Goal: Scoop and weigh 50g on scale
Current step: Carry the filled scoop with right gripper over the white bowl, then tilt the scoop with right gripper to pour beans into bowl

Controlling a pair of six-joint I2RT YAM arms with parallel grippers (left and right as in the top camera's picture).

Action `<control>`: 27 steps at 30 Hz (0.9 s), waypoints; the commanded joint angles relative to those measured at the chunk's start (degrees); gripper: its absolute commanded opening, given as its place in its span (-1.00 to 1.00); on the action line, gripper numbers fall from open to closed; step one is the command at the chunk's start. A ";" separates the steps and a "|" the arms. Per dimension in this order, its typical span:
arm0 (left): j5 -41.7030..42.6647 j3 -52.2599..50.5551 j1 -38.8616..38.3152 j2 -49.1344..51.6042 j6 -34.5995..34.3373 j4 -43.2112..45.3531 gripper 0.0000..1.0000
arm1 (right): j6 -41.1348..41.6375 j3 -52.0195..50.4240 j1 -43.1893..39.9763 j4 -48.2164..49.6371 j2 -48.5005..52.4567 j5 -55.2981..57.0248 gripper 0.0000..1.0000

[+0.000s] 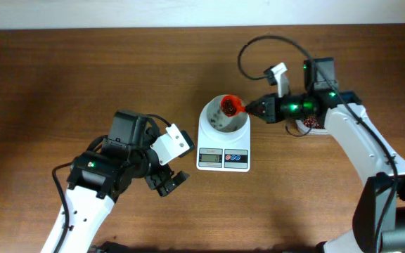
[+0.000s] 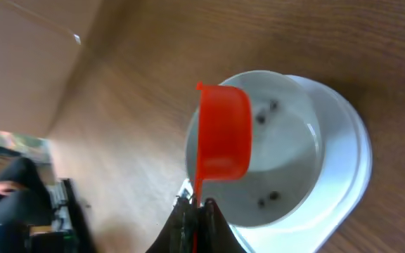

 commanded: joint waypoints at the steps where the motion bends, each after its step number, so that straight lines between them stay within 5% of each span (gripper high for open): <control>1: 0.98 1.05 0.35 -0.17 0.68 0.09 0.98 | -3.76 0.17 1.44 1.75 0.22 4.37 -0.92; 13: 0.98 1.05 0.35 -0.17 0.68 0.11 0.98 | -12.22 0.17 3.41 0.11 -1.03 6.36 -0.92; 17: 1.01 1.05 0.35 -0.17 0.68 0.09 0.98 | -6.34 0.17 3.67 1.46 -1.22 13.77 -0.92; 20: 0.98 1.05 0.35 -0.17 0.68 0.09 0.98 | -13.33 0.17 3.72 2.10 -1.25 4.04 -0.92; 22: 0.98 1.05 0.35 -0.17 0.68 0.11 0.98 | -7.69 0.17 3.82 2.89 -1.25 10.14 -0.92; 27: 1.01 1.05 0.35 -0.17 0.68 0.11 0.98 | -9.64 0.17 3.98 3.48 -1.25 3.69 -0.92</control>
